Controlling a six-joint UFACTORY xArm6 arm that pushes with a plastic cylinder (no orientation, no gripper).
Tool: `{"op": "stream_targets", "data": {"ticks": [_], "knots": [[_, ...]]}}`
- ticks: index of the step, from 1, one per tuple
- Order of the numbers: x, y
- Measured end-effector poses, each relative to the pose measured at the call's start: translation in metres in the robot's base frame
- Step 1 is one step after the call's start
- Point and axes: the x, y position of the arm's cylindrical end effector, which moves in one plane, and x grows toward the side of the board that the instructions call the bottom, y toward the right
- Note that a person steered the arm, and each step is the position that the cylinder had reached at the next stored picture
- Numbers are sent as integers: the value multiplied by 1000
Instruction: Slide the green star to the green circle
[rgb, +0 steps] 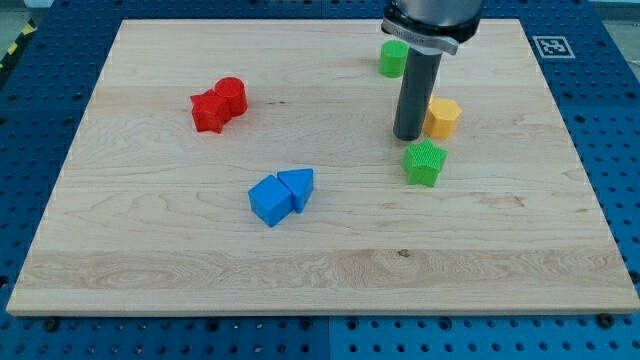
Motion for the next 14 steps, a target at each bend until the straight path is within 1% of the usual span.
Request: {"op": "stream_targets", "data": {"ticks": [2,3,4,5,6,7,8,9,10,12,13,14], "knots": [[30,55],[69,66],[88,46],[74,18],[50,-14],[25,-27],[11,-25],[31,-22],[37,-4],[-6,-4],[-30,-9],[-53,-27]]}}
